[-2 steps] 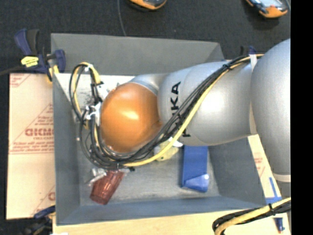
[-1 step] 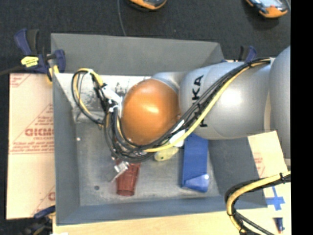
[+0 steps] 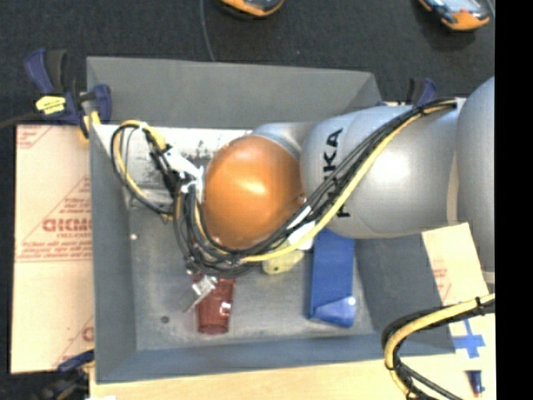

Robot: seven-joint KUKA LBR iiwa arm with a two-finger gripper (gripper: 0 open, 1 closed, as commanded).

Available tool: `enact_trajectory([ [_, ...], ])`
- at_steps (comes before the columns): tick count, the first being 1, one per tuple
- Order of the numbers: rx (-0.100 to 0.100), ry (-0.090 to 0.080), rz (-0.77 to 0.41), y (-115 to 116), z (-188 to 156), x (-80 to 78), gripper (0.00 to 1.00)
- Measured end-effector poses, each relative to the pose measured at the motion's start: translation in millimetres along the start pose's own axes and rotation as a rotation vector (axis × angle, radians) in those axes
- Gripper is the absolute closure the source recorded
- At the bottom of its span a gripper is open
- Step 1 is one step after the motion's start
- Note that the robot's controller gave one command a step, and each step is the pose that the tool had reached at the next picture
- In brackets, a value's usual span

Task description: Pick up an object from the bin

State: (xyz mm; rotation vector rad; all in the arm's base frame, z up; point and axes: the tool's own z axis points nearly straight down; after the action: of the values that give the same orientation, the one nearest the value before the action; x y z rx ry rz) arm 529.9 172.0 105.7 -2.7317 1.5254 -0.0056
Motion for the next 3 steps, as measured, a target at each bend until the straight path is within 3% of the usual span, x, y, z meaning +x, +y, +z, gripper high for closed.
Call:
enact_trajectory([
  [1, -0.009, -0.001, -0.149, 12.1, 16.9, 17.4, 1.00],
  [2, -0.005, -0.003, 0.141, 2.1, 27.7, 16.9, 1.00],
  [3, -0.005, -0.002, 0.268, 16.9, 12.2, 41.7, 1.00],
])
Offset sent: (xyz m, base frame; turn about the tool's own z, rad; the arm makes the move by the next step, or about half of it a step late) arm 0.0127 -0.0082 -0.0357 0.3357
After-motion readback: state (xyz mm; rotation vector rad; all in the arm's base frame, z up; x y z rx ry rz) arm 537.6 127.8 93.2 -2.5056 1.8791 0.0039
